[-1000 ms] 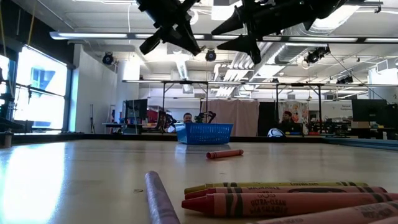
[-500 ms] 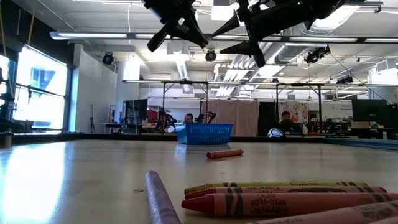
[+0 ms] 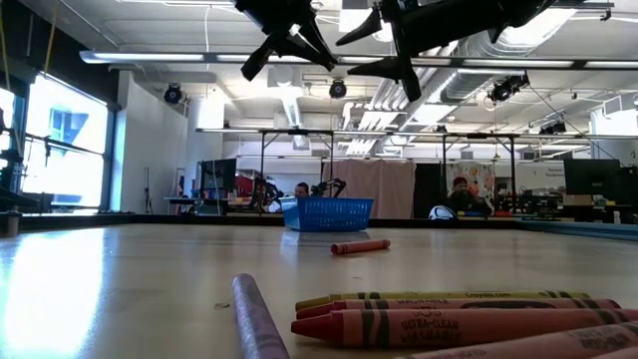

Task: Sort crayons
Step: Put the yellow crayon into the black bin

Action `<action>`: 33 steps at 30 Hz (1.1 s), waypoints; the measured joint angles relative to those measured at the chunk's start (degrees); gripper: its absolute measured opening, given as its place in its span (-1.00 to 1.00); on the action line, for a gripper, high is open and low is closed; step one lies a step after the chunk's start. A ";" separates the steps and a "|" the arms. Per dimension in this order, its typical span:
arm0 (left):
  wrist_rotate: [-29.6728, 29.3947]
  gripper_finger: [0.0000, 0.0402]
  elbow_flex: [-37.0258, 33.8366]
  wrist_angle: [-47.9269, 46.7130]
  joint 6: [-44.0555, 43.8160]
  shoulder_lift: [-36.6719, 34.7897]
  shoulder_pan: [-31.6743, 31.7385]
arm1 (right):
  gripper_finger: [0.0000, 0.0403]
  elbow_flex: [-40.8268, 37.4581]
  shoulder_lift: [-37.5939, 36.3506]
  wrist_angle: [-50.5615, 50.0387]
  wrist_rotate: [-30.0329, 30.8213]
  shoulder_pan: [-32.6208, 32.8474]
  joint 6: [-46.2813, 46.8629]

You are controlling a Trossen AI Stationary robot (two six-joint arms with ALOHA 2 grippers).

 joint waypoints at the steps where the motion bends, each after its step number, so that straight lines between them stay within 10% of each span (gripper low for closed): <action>1: 0.00 -1.00 0.00 0.09 0.00 0.00 0.00 | -0.01 0.00 0.00 0.00 0.39 0.09 -0.06; 17: 2.38 -1.00 0.02 8.40 1.57 4.17 0.00 | -0.07 0.00 0.00 0.61 1.44 0.12 -0.11; 28: 0.51 -1.00 0.02 8.62 5.21 4.17 0.01 | -0.87 0.00 0.00 0.42 1.55 -0.12 -0.49; 33: 0.50 -0.94 0.02 8.35 8.11 4.17 0.02 | -0.91 0.00 -0.26 -0.78 -0.65 -1.49 -0.37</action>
